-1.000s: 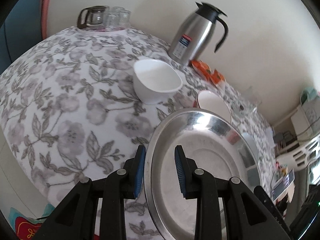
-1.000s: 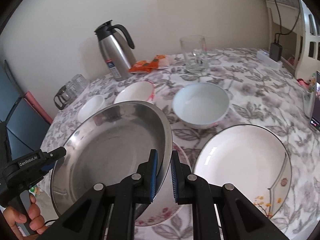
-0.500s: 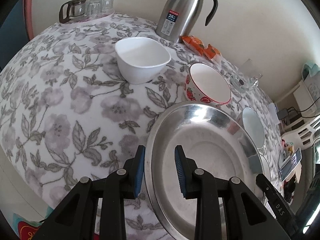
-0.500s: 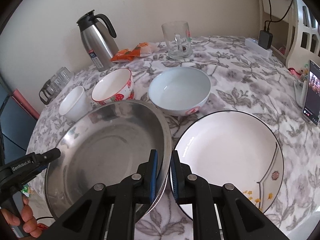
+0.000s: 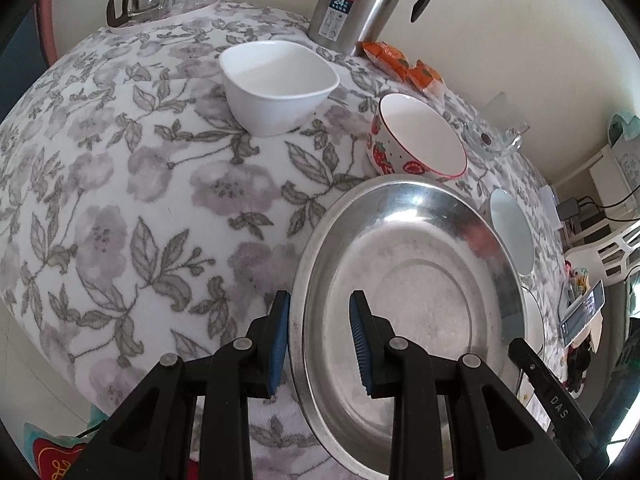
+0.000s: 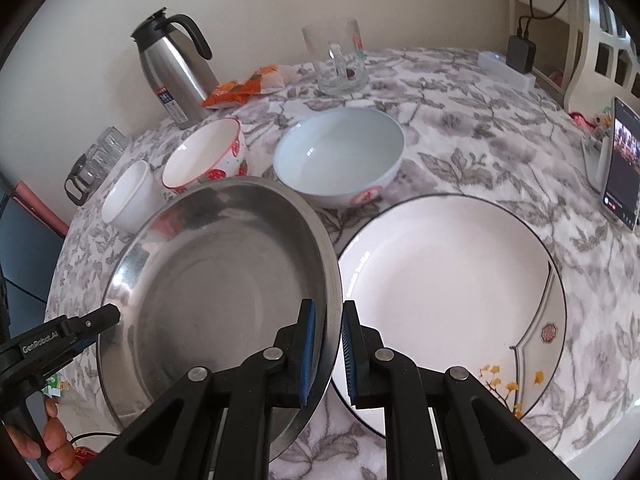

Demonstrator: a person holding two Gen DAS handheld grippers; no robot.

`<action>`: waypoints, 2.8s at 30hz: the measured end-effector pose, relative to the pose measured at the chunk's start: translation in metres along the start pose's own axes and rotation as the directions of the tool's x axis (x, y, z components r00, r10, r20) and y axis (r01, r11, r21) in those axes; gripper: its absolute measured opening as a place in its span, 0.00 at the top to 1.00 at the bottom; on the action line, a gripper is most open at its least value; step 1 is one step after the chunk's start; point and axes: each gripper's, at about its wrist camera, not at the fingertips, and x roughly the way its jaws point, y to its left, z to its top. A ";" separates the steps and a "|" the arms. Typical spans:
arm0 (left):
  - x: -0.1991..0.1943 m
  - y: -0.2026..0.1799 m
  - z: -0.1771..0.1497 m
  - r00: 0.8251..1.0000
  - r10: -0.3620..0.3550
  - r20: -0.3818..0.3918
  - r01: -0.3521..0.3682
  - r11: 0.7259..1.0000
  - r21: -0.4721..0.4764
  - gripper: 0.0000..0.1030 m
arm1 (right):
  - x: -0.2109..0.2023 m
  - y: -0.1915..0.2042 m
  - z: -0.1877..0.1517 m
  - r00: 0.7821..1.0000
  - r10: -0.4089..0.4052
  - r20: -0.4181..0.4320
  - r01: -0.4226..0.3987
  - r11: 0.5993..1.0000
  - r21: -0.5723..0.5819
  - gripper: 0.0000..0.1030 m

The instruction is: Organize plates and bowls

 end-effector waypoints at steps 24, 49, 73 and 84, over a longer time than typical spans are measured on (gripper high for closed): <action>0.008 -0.001 -0.001 0.999 0.026 -0.037 -0.025 1.000 0.018 0.71 | 0.003 0.000 -0.006 0.999 -0.015 -0.050 0.015 1.000 -0.003 0.84; -0.016 -0.010 0.007 0.987 0.122 0.105 -0.130 0.988 0.078 0.31 | -0.014 0.009 0.001 0.998 0.022 0.056 -0.022 1.000 -0.017 0.30; -0.016 -0.014 0.006 0.982 0.114 0.149 -0.128 0.988 0.083 0.03 | -0.025 0.002 0.005 0.992 -0.054 0.115 0.048 0.998 0.050 0.00; -0.024 -0.035 0.013 0.990 0.025 0.141 -0.045 0.989 0.140 0.03 | -0.050 -0.061 0.019 0.969 -0.231 0.082 0.191 0.921 0.340 0.00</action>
